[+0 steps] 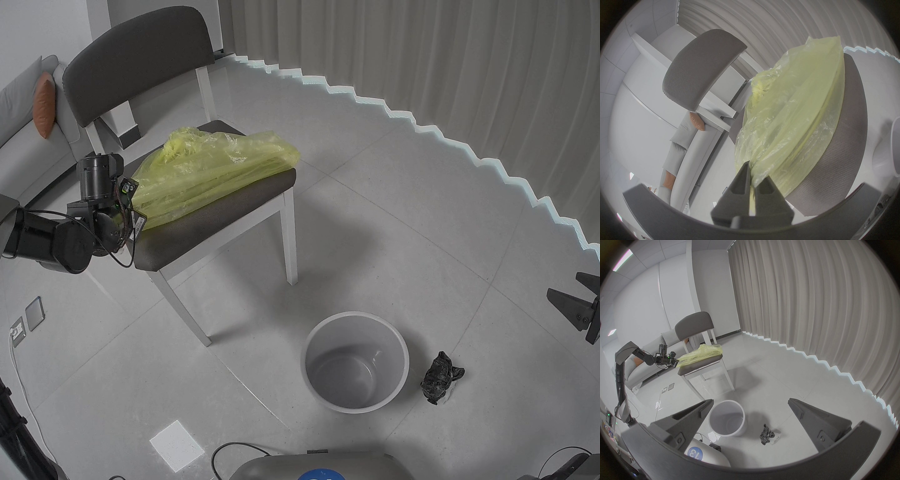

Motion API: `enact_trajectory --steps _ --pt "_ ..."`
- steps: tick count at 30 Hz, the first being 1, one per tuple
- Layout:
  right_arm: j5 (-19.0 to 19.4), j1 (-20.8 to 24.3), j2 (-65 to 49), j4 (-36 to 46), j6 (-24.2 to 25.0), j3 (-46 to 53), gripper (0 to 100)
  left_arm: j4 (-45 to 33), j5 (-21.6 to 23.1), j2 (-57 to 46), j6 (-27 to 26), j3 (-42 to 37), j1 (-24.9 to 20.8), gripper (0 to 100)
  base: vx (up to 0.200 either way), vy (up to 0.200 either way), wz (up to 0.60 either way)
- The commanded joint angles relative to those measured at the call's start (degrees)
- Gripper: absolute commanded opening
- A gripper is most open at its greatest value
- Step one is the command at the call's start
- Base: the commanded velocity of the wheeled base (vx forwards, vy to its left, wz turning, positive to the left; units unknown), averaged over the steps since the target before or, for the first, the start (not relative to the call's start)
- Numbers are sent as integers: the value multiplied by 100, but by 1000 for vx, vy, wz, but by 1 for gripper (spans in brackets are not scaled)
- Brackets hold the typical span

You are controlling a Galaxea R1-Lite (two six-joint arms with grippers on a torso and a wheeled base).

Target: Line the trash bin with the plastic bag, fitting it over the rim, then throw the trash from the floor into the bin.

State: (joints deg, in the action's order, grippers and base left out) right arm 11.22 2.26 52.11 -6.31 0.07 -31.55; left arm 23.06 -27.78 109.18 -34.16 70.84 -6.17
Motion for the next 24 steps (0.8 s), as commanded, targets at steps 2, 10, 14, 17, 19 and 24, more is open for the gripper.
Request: enact_trajectory --steps 2,10,14,17,19,24 --pt "3 47 62 -1 1 17 100 5 10 -441 -21 -18 -148 0 0 0 0" --pt "-14 363 44 -10 1 79 100 5 80 -1197 -12 -272 -535 0 0 0 0" --pt "-14 460 53 -1 10 105 100 14 71 -1434 6 -352 -763 0 0 0 0" --pt "-14 522 53 -1 28 123 100 14 80 -1540 32 -352 -877 0 0 0 0" --pt "-23 662 53 -10 45 193 100 31 89 -1707 41 -360 -965 0 0 0 0" --pt "-23 882 71 -10 72 228 100 154 238 -1971 6 -360 -1159 0 0 0 0"
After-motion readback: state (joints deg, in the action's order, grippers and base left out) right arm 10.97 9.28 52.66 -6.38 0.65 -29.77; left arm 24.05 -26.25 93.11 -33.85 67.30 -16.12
